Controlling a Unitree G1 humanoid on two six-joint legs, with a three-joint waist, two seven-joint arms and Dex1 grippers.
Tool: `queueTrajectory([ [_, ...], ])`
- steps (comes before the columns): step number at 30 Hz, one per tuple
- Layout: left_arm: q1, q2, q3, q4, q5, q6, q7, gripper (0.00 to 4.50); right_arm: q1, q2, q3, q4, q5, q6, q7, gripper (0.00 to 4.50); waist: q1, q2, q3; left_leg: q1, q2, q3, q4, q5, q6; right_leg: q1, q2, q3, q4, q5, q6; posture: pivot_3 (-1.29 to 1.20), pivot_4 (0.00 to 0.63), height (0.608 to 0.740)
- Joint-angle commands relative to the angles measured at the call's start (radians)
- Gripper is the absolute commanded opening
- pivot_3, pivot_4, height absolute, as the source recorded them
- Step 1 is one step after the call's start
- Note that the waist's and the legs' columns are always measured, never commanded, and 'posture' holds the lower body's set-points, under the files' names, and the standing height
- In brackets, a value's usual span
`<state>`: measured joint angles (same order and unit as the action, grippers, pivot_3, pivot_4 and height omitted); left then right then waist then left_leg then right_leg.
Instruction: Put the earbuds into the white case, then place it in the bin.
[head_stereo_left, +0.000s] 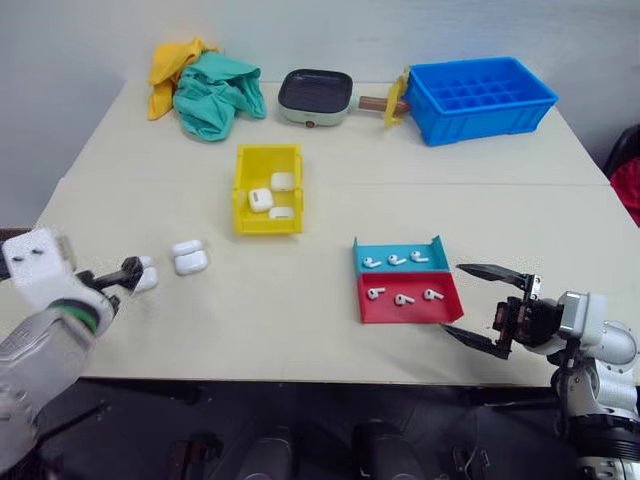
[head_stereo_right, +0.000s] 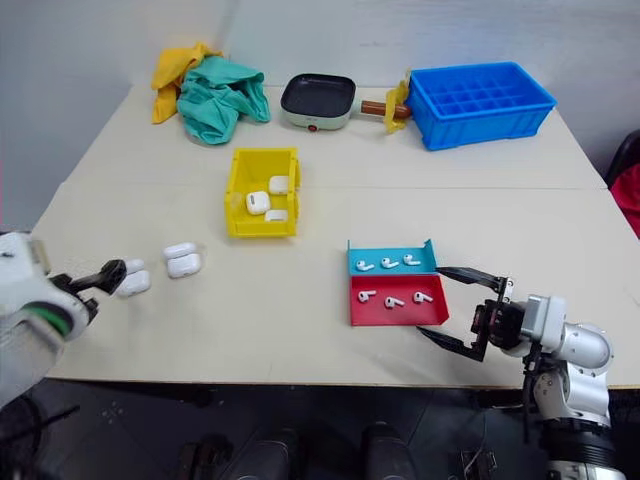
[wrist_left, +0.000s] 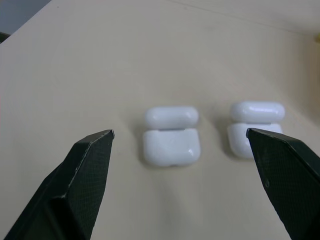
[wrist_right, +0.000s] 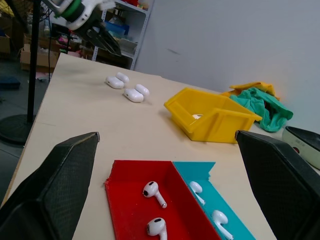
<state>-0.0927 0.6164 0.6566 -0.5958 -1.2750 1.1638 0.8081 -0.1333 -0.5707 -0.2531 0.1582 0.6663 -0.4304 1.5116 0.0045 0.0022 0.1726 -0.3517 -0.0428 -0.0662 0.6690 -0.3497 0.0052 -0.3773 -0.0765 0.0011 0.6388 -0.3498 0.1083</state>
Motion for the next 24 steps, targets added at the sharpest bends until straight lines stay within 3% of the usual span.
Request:
queueTrajectory([
  [1, -0.071, -0.036, -0.067, 0.058, 0.049, 0.007, 0.115, 4.46, 0.029, -0.014, -0.018, -0.037, 0.016, 0.003, 0.019, 4.5, -0.003, 0.0, 0.0, 0.0, 0.0, 0.0, 0.0, 0.0, 0.0, 0.0, 0.0, 0.0, 0.001, 0.0, 0.0, 0.0, 0.15, 0.74],
  [9, -0.148, -0.114, -0.13, 0.157, 0.163, 0.029, 0.182, 4.46, 0.063, -0.006, -0.026, -0.04, 0.012, -0.018, 0.005, 4.5, -0.003, 0.0, 0.0, -0.001, 0.0, 0.0, 0.002, 0.0, 0.0, -0.002, 0.0, 0.0, 0.004, 0.0, 0.0, 0.0, 0.15, 0.74],
  [24, -0.193, -0.17, -0.17, 0.286, 0.438, -0.005, -0.026, 4.46, 0.109, -0.002, -0.027, -0.103, 0.006, -0.018, -0.047, 4.5, 0.0, 0.0, 0.0, -0.001, 0.0, 0.0, 0.005, 0.0, -0.001, -0.002, 0.0, 0.0, 0.005, 0.0, 0.0, 0.0, 0.15, 0.74],
])
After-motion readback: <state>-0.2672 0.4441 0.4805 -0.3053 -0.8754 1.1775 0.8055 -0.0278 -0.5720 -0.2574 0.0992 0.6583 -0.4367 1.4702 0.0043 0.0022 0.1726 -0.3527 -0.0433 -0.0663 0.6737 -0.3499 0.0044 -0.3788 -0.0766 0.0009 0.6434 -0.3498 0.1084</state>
